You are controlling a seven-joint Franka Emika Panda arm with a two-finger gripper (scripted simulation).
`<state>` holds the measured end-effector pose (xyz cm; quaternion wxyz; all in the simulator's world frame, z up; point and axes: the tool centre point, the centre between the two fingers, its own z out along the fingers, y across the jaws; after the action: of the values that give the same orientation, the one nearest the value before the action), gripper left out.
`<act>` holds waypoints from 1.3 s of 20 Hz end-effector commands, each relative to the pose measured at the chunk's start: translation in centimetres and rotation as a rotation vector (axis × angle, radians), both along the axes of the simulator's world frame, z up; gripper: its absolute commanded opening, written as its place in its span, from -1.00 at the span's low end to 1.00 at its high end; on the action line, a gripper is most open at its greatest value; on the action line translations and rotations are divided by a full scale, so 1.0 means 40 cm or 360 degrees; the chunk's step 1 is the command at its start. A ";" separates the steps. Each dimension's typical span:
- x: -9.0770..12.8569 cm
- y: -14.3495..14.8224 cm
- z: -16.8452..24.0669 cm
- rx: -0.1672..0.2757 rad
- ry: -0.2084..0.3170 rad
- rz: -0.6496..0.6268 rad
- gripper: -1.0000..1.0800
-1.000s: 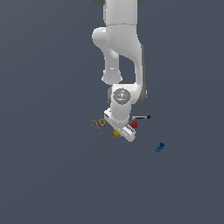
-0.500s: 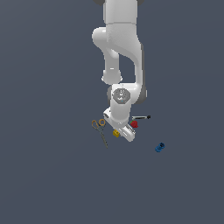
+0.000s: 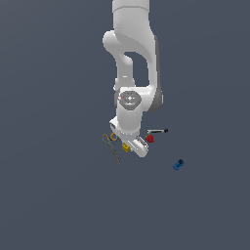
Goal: Pick up a designated object from a clutter of objects.
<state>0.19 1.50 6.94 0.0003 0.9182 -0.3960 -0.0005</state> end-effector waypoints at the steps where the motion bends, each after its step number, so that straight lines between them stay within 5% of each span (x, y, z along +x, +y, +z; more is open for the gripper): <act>1: 0.017 -0.022 0.047 0.0000 -0.0002 0.0000 -1.00; 26: 0.233 -0.277 0.597 0.0000 -0.0002 0.0000 -1.00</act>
<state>9.05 -9.13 29.71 -0.0002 0.9180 -0.3967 0.0003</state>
